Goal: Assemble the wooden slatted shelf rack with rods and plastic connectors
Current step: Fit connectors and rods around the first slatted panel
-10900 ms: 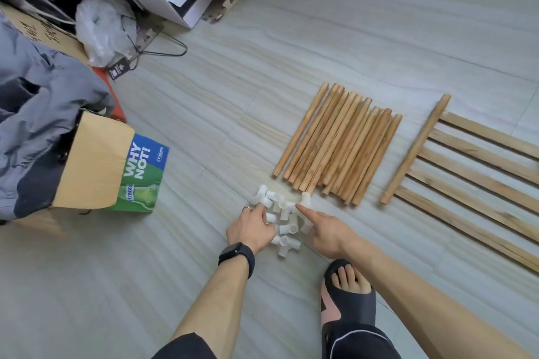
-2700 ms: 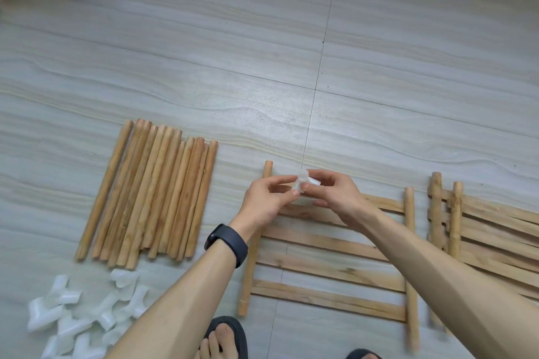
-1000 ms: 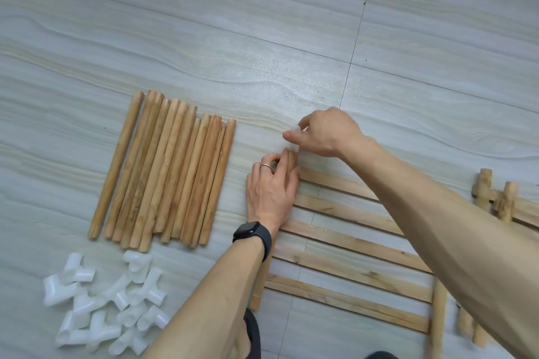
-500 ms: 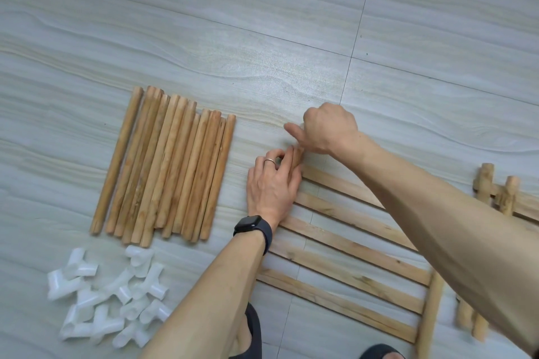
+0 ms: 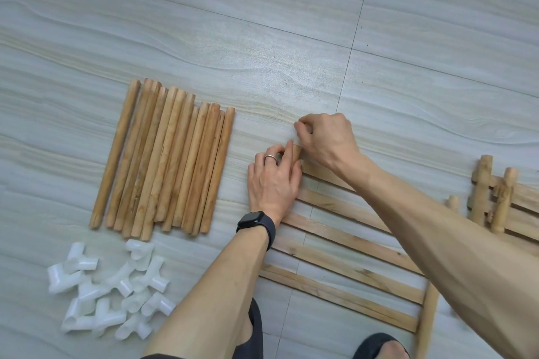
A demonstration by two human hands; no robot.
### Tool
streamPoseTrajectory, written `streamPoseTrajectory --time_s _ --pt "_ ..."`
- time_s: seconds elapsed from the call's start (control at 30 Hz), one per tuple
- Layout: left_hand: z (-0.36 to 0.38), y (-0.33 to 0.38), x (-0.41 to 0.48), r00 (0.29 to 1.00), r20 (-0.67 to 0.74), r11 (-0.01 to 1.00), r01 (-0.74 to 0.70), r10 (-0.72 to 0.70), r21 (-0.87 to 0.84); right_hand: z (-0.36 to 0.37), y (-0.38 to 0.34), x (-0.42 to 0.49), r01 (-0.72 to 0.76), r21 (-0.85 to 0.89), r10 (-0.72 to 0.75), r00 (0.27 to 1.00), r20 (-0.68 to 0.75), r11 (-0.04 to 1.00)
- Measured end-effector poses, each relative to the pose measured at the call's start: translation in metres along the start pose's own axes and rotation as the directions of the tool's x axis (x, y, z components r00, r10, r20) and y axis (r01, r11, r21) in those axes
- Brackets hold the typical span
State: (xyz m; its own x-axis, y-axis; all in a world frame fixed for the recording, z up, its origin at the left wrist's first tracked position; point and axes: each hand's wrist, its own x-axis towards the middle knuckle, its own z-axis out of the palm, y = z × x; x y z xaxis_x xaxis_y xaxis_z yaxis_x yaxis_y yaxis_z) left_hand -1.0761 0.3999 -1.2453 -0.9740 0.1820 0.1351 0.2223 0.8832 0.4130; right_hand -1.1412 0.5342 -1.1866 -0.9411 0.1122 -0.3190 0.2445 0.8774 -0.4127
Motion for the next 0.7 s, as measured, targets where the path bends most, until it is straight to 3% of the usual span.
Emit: streamPoseTrajectory --time_s 0.2,0.5,0.6,0.7 --pt "0.003 0.001 -0.002 1.0 -0.012 0.999 -0.014 0.014 0.032 -0.012 -0.001 0.009 -0.016 -0.149 0.034 0.992 0.122 0.989" --pt "0.003 0.003 -0.002 1.0 0.007 0.999 -0.015 0.015 0.05 -0.013 -0.036 0.017 0.027 -0.386 0.016 0.994 0.109 0.922" --pt "0.004 0.002 -0.004 1.0 0.004 0.998 -0.024 0.024 0.061 -0.022 -0.029 0.023 0.07 -0.339 -0.014 0.986 0.164 0.938" --pt "0.006 0.001 -0.004 0.999 -0.005 0.997 -0.037 0.037 0.062 -0.033 0.0 0.023 0.001 -0.161 0.039 0.968 0.247 0.987"
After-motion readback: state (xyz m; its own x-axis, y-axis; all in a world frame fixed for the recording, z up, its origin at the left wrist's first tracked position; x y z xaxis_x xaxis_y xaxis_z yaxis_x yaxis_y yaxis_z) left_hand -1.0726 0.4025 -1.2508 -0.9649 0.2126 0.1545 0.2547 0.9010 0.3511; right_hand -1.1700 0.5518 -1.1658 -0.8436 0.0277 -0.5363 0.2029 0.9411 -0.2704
